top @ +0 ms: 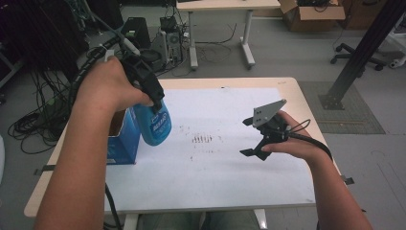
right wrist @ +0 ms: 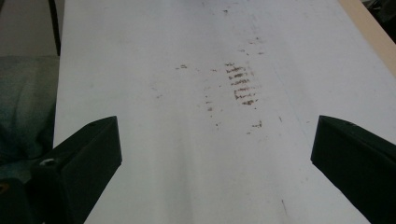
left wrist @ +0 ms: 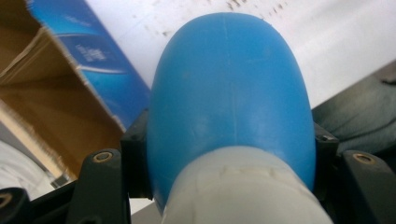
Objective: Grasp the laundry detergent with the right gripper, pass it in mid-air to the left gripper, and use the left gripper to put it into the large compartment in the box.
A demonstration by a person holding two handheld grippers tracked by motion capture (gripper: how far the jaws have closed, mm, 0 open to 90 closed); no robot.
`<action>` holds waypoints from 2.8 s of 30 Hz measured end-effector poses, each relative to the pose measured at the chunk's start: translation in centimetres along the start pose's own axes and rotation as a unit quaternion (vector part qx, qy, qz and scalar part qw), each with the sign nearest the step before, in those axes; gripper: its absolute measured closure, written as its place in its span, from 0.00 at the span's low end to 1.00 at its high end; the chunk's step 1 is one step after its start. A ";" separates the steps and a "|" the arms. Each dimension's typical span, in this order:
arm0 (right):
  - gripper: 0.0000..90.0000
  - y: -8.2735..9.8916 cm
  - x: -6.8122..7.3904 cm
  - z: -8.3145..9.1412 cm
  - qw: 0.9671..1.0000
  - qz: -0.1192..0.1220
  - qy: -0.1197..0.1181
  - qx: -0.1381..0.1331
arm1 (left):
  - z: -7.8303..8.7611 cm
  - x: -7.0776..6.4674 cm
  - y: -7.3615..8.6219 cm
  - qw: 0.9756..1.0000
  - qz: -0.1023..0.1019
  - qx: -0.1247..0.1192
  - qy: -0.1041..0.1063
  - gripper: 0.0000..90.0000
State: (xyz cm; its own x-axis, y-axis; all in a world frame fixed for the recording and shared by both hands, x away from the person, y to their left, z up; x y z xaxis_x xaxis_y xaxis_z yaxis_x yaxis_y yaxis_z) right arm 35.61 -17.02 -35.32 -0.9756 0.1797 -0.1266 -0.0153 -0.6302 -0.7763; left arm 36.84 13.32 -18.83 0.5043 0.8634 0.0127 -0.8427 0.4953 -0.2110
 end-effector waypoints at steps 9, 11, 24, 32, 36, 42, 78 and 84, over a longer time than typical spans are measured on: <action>0.02 0.0 -0.2 0.2 1.000 0.002 -0.003 0.007 | 2.8 2.3 0.2 0.998 0.057 -0.016 -0.013 0.43; 0.02 0.0 -0.2 0.2 1.000 0.001 -0.002 0.009 | 3.4 2.9 0.3 0.997 0.069 -0.020 -0.020 0.42; 0.02 0.0 -0.5 0.5 1.000 -0.003 0.001 0.011 | 6.8 7.4 1.7 0.984 0.170 -0.034 -0.034 0.43; 0.02 0.4 -0.6 0.6 1.000 -0.007 -0.001 0.018 | 7.3 10.5 3.3 0.973 0.223 -0.034 -0.050 0.43; 0.02 0.4 -0.7 0.6 1.000 -0.009 -0.001 0.020 | 6.8 11.8 3.8 0.970 0.234 -0.031 -0.053 0.43; 0.02 0.4 -0.6 0.3 1.000 -0.011 -0.005 0.027 | 5.5 13.0 4.0 0.967 0.243 -0.029 -0.063 0.43; 0.03 1.3 -0.6 -0.3 0.999 -0.023 -0.008 0.033 | -2.6 15.1 3.4 0.965 0.259 0.000 -0.050 0.42; 0.03 1.7 -0.6 -0.6 0.999 -0.026 -0.010 0.035 | -4.2 15.4 3.7 0.964 0.261 0.008 -0.046 0.42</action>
State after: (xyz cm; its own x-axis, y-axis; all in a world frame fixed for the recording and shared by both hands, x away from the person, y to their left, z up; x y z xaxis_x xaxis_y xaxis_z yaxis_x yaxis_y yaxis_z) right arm 36.26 -17.74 -36.98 -0.9770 0.1996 -0.0746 -0.0810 -0.6717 -0.7364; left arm 42.29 27.99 -23.49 -0.0087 1.0000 -0.0039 -0.9801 -0.0094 -0.1981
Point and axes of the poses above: each handheld gripper's, and its own axes: z roughly backward along the jaws, y roughly out of its underside, x roughly to its left, the point moved 4 cm from there along -z, roughly forward along the jaws, and after that the axes turned 8 degrees about -x, right-handed, at the moved point
